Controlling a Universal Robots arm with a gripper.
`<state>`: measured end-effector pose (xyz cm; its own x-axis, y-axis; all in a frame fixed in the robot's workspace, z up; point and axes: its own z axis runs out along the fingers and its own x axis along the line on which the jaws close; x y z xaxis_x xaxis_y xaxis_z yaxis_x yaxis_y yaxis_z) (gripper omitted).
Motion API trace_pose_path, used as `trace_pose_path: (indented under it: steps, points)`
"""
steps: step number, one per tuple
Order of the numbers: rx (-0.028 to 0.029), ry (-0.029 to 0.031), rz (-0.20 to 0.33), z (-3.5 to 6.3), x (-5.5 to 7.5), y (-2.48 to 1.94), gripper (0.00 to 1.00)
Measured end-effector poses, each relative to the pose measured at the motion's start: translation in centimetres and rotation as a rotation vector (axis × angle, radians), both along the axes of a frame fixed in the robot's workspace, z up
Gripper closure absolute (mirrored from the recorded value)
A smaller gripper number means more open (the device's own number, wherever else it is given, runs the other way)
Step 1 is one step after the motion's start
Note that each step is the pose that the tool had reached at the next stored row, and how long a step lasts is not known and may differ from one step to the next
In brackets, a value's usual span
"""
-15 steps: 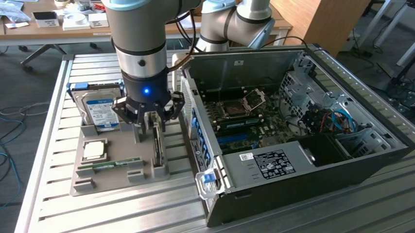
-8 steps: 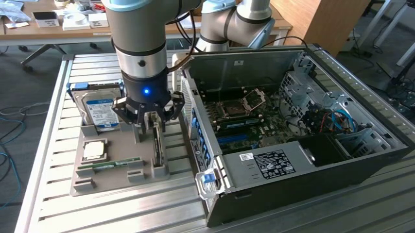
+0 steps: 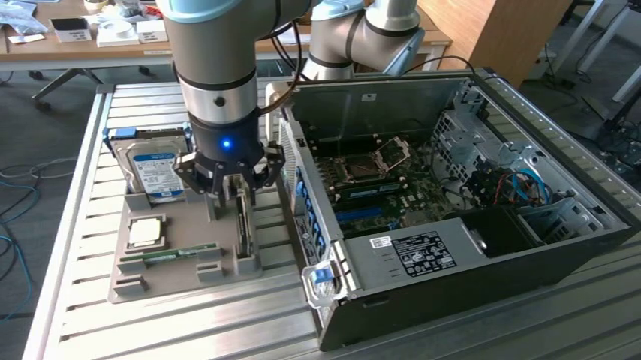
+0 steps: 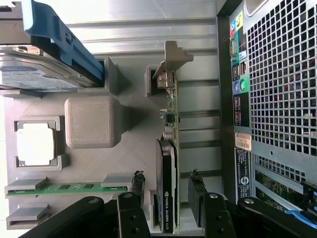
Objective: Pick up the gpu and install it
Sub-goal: 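Pick up the gpu and move the gpu toward the slot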
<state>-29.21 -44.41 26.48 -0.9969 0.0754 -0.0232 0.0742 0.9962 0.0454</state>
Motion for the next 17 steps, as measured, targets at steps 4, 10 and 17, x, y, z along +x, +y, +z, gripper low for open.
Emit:
trace_pose_path:
  steps: [4, 10, 17]
  points:
    - [0.0000, 0.0000, 0.000, -0.40, 0.0, 0.00, 0.51]
    - [0.0000, 0.0000, 0.000, -0.62, 0.1, 0.00, 0.51]
    - [0.0000, 0.0000, 0.000, -1.34, 0.1, 0.00, 0.51]
